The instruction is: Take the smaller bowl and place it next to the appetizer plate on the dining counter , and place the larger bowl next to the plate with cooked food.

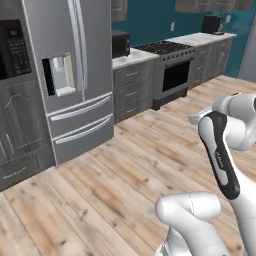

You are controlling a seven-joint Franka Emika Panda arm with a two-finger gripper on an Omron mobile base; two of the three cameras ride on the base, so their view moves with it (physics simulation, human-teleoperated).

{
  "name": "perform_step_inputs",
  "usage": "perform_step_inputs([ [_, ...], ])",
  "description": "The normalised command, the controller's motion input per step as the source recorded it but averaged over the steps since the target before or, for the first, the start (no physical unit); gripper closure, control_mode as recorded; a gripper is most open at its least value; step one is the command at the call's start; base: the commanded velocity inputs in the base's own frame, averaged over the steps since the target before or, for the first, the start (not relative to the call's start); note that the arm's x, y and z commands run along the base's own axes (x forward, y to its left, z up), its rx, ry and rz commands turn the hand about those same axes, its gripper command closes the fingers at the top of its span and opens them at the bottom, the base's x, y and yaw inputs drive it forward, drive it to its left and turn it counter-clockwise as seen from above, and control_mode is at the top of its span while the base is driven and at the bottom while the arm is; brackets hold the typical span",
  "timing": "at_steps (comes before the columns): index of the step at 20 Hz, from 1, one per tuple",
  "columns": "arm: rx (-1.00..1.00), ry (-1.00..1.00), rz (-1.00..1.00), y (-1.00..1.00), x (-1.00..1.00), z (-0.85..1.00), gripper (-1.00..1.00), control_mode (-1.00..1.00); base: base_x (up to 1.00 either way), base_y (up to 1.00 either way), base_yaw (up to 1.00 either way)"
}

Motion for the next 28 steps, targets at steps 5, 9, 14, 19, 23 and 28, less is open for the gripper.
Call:
perform_step_inputs([
  [5, 0.0, 0.0, 0.0, 0.0, 0.0, 0.0, -1.0, 1.0, 1.0, 0.0, -0.13],
  [9, 0.0, 0.0, 0.0, 0.0, 0.0, 0.0, -1.0, 1.0, 1.0, 0.0, -0.1],
  [14, 0.0, 0.0, 0.0, 0.0, 0.0, 0.0, -1.0, 1.0, 1.0, -0.04, -0.02],
  [19, 0.0, 0.0, 0.0, 0.0, 0.0, 0.0, -1.0, 1.0, 1.0, -0.21, -0.01],
  [23, 0.0, 0.0, 0.0, 0.0, 0.0, 0.0, -1.0, 1.0, 1.0, -0.51, -0.19],
  [28, 0.0, 0.0, 0.0, 0.0, 0.0, 0.0, -1.0, 1.0, 0.92, -0.52, -0.3],
])
